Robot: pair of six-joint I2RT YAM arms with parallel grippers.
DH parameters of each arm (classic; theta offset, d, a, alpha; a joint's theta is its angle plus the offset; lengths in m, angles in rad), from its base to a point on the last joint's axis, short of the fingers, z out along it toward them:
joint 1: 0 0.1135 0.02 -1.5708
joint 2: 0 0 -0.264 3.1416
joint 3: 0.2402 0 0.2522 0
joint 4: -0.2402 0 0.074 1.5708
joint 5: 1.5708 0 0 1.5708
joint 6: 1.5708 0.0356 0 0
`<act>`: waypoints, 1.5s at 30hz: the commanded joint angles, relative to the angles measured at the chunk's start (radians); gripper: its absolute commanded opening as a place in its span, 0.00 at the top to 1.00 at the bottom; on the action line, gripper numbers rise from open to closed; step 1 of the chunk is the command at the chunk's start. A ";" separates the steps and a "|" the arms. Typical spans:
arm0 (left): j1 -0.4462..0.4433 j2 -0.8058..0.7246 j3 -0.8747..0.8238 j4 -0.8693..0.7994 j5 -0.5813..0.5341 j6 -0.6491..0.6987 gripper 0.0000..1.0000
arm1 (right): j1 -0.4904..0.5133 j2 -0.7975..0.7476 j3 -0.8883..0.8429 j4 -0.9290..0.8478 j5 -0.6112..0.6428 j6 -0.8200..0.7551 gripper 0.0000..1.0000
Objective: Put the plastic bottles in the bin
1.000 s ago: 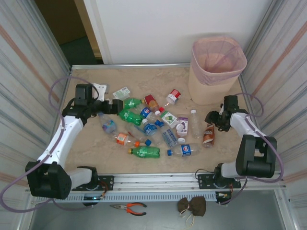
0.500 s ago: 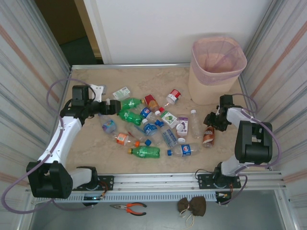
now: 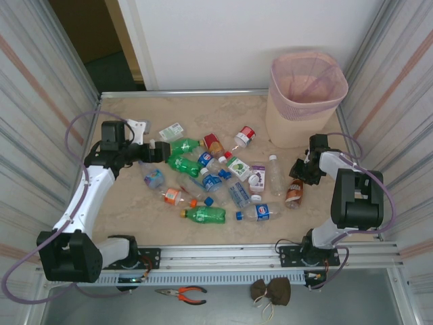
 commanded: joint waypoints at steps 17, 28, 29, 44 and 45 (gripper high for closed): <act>0.005 -0.059 -0.034 0.035 0.024 0.027 0.01 | 0.061 -0.368 0.149 -0.192 0.146 -0.017 0.65; 0.005 -0.055 -0.037 0.041 0.038 0.028 0.02 | 0.122 -0.476 0.489 -0.214 0.198 -0.078 0.67; 0.005 -0.055 -0.038 0.042 0.036 0.030 0.02 | 0.123 -0.469 0.524 -0.205 0.198 -0.083 0.67; 0.005 -0.060 -0.040 0.044 0.030 0.026 0.02 | 0.128 -0.166 0.932 0.175 0.127 -0.219 0.66; 0.005 -0.061 -0.041 0.044 0.029 0.026 0.02 | 0.129 -0.137 0.956 0.185 0.128 -0.238 0.66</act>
